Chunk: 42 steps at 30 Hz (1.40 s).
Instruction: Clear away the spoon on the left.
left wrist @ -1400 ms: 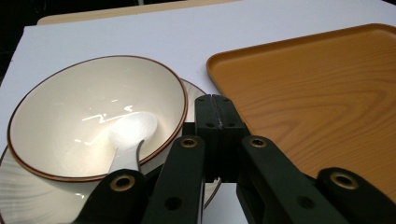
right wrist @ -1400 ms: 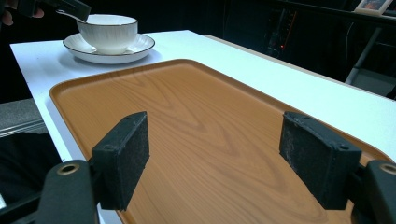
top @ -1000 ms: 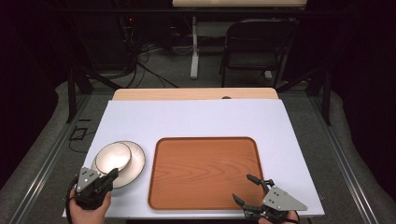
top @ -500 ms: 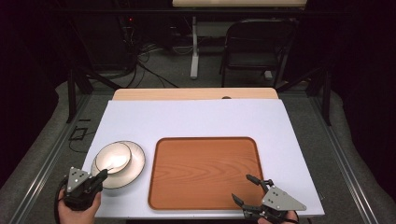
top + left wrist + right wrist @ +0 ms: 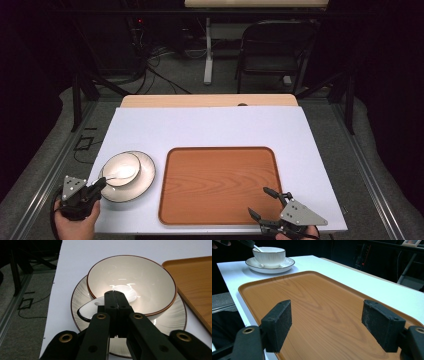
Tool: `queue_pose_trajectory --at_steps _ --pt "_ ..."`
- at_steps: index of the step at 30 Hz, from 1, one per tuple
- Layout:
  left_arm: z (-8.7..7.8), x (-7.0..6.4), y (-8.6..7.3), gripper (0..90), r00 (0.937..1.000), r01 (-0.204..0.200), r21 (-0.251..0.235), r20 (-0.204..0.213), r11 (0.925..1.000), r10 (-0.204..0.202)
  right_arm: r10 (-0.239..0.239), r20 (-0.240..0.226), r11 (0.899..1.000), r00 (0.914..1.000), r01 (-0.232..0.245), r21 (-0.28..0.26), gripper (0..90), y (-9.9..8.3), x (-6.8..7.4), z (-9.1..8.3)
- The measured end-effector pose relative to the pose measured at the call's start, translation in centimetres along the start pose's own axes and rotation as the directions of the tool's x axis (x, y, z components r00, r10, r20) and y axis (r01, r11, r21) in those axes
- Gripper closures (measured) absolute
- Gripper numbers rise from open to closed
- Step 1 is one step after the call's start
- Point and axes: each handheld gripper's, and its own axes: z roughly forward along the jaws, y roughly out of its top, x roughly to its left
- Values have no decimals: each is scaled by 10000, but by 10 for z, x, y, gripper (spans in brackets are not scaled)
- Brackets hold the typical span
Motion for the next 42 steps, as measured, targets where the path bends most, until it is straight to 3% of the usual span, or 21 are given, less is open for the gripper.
queue_pose_trajectory --at_steps 11,34,39,42 --pt "9 16 3 900 9992 163 -237 -368 9996 -171 -38 0 10000 10000 38 1 239 0 0 0" --pt "28 31 16 900 9962 778 -433 -353 9960 -793 -66 35 10000 10000 66 -31 239 0 0 -1" --pt "22 31 20 840 9937 1080 -713 -232 9916 -1099 -72 30 10000 10000 72 -28 239 0 0 -2" --pt "17 32 23 709 9892 1442 -944 -146 9850 -1462 -69 27 10000 10000 69 -39 239 1 0 -2"
